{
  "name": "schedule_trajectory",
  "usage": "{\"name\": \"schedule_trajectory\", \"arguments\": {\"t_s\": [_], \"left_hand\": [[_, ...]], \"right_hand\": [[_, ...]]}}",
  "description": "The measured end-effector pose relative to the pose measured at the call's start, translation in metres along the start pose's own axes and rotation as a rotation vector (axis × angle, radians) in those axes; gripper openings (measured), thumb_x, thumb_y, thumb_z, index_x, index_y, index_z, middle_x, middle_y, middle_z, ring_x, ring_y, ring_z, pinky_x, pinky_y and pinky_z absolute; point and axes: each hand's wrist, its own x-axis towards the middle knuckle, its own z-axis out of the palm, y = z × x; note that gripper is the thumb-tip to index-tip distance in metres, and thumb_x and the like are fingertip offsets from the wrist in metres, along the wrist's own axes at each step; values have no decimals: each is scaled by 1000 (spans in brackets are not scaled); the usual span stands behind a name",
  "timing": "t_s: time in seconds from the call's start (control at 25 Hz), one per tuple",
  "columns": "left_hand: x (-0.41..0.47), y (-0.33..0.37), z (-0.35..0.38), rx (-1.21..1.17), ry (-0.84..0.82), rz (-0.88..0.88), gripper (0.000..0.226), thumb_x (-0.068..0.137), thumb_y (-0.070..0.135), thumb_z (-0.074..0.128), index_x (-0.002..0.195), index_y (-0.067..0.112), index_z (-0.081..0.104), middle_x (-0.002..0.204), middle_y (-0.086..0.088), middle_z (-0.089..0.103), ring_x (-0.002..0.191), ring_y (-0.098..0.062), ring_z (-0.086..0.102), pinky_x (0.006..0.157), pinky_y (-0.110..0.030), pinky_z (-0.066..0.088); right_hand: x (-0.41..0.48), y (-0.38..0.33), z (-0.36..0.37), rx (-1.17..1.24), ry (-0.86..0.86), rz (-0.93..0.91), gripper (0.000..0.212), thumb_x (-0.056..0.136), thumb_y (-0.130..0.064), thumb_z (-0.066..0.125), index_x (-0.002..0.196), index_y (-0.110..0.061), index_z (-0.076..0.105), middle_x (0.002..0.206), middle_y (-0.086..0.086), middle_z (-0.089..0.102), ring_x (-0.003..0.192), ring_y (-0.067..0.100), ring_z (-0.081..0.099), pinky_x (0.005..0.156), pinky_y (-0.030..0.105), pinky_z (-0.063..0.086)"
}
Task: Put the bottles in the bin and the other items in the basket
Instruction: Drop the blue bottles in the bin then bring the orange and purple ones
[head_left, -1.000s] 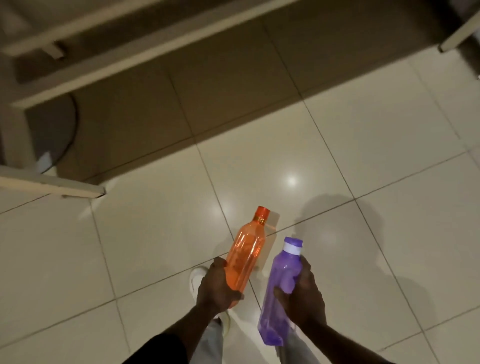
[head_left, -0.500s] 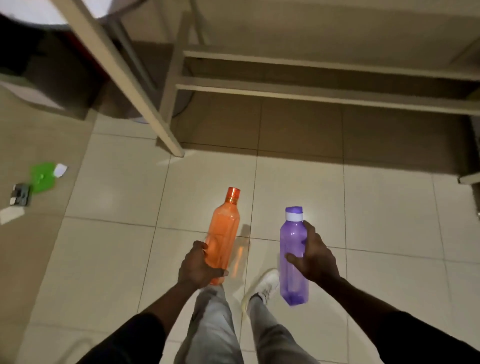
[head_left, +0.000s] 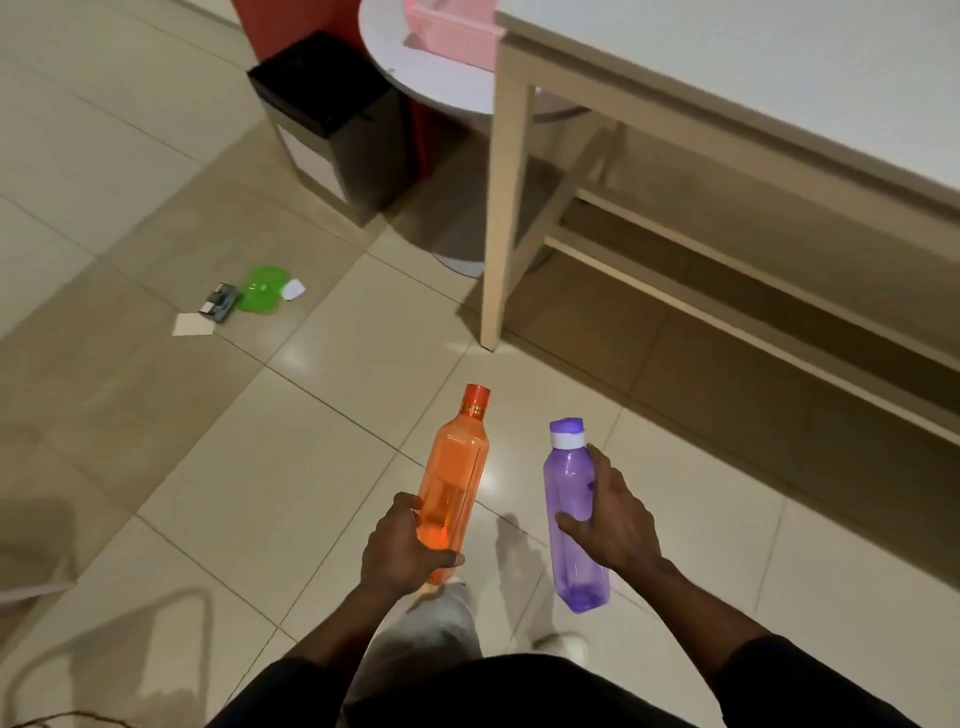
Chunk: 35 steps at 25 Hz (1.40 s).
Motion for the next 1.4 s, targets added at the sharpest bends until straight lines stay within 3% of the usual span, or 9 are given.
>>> {"name": "schedule_trajectory", "arguments": {"t_s": [0.12,0.32,0.52,0.68,0.88,1.2,1.28,1.4], "left_hand": [[21,-17,-46,5,10,-14,113,42,68,92,135,26,43,122,6,64,99,-20,67,81,-38,59],[49,-44,-115,-3,76,-65,115,45,71,91,138,25,42,129,4,63,105,-22,67,83,-37,60],[76,-46,-155,-63,138,-95,117,47,70,91,142,22,43,133,0,63,110,-26,68,89,-42,62],[112,-33,-183,-114,178,-127,111,50,61,95,140,21,45,131,-1,65,109,-27,68,90,-43,61],[173,-11,-230,-13,250,-96,101,55,60,97,132,19,48,128,-1,67,108,-27,71,87,-41,62],[270,30,-322,-35,361,-253,117,47,78,88,140,27,39,128,6,64,106,-21,70,83,-39,62],[290,36,-342,-18,372,-269,117,47,78,88,140,27,39,127,7,65,103,-18,70,79,-36,62],[327,38,-373,-8,363,-285,116,47,78,88,140,29,39,127,8,65,103,-17,70,78,-35,60]], "right_hand": [[36,-50,5,14,23,-62,102,76,-48,78,155,-35,15,136,0,55,108,31,67,79,39,54],[82,-122,13,70,55,-121,103,78,-46,80,157,-34,15,141,0,54,110,31,66,83,45,58],[127,-171,13,149,61,-151,104,77,-40,87,157,-25,23,136,5,60,109,30,67,77,34,52],[184,-213,6,205,25,-184,103,75,-36,91,155,-22,27,138,4,59,116,28,65,88,44,61],[276,-267,-3,207,-19,-235,100,75,-39,91,153,-22,30,130,2,61,110,27,67,77,33,55],[400,-356,-26,173,-162,-325,100,76,-37,90,154,-22,30,130,-1,60,102,15,63,75,24,52],[422,-377,-28,193,-166,-323,101,75,-36,91,154,-23,30,131,-2,59,104,15,62,77,27,57],[458,-411,-23,234,-178,-292,101,73,-35,91,154,-24,31,132,-2,59,110,20,65,88,44,63]]}}
